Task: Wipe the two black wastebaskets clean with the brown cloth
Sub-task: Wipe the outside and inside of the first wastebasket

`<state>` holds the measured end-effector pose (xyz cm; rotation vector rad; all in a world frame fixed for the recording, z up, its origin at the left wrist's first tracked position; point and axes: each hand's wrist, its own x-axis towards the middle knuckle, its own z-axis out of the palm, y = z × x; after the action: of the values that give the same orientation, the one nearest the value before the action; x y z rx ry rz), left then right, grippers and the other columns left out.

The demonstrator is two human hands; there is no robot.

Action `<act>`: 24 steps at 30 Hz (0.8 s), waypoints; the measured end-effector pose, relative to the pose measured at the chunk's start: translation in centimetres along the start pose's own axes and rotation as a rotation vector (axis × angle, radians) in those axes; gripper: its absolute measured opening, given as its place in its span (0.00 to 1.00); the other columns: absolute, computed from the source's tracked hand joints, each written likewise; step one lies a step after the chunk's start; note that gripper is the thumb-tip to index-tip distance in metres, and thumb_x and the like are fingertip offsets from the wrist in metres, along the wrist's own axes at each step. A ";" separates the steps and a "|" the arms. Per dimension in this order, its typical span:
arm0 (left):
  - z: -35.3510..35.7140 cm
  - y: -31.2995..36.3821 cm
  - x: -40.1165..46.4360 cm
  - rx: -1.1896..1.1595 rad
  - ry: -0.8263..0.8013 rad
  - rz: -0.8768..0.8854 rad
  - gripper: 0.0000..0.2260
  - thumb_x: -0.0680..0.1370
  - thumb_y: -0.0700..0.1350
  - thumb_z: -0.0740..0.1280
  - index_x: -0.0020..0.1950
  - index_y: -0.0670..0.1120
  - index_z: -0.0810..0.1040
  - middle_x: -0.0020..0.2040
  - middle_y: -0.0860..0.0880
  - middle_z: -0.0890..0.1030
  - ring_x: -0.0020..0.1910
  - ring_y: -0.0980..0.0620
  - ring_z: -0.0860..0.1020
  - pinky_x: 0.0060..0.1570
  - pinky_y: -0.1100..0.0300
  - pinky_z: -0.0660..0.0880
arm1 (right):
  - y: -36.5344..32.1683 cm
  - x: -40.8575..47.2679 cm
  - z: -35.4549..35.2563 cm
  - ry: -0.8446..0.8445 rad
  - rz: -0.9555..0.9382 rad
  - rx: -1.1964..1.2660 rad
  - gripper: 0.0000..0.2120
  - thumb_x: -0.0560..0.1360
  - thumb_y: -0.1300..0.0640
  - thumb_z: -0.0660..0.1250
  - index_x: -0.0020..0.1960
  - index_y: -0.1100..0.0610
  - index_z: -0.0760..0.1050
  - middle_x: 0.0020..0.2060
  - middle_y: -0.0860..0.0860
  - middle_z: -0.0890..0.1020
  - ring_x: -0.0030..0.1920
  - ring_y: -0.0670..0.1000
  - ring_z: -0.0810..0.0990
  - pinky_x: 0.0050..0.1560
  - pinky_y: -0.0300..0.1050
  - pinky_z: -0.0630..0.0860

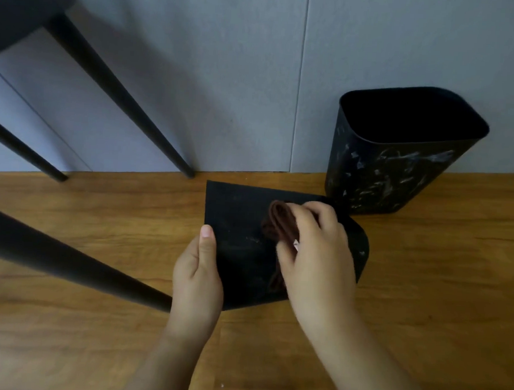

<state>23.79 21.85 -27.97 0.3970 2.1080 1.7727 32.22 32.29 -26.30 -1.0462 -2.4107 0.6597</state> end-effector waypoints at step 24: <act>-0.6 -0.6 0.7 0.049 0.031 -0.030 0.20 0.82 0.53 0.56 0.47 0.37 0.77 0.45 0.36 0.79 0.44 0.42 0.78 0.42 0.56 0.76 | 3.7 -2.6 1.4 0.041 -0.030 0.120 0.30 0.66 0.56 0.69 0.68 0.46 0.70 0.66 0.44 0.67 0.67 0.50 0.70 0.60 0.53 0.77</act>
<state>22.87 21.49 -28.56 0.3514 2.1710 1.7236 35.13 32.15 -30.02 -0.9635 -2.3162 0.7550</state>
